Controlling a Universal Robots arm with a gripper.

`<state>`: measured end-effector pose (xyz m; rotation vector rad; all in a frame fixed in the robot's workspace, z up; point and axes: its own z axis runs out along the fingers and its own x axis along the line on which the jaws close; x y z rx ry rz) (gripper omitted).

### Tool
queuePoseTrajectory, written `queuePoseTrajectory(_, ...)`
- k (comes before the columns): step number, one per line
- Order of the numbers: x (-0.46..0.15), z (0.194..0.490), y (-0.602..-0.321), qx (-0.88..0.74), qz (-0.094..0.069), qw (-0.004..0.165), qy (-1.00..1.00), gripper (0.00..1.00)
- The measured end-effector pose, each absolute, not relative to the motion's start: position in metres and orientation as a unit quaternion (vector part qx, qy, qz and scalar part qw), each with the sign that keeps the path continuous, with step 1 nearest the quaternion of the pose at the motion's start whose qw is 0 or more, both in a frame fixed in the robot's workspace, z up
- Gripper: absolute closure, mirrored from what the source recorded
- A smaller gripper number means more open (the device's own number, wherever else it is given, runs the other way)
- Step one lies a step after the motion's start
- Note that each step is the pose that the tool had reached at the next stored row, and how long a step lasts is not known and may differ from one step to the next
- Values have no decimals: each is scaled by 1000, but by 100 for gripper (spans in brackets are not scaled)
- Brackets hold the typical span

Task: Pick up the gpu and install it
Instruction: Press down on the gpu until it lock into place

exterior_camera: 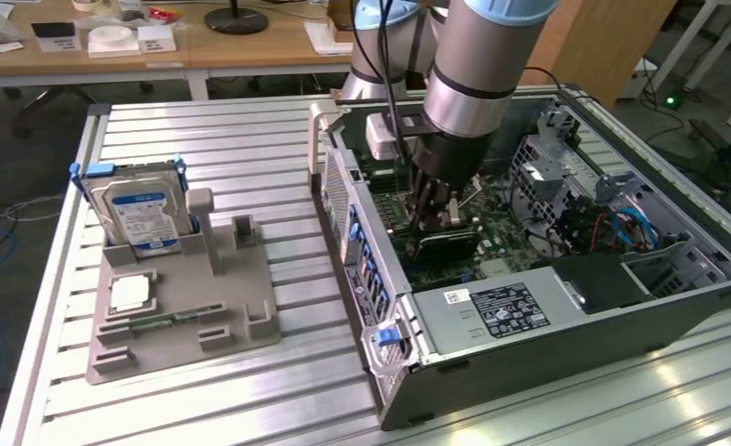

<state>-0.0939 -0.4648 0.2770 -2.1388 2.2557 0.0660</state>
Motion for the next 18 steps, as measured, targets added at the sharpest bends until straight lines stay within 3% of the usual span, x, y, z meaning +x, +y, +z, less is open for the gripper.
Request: queuePoseTrajectory(18,-99,269,-461,-688,21,16,725,89)
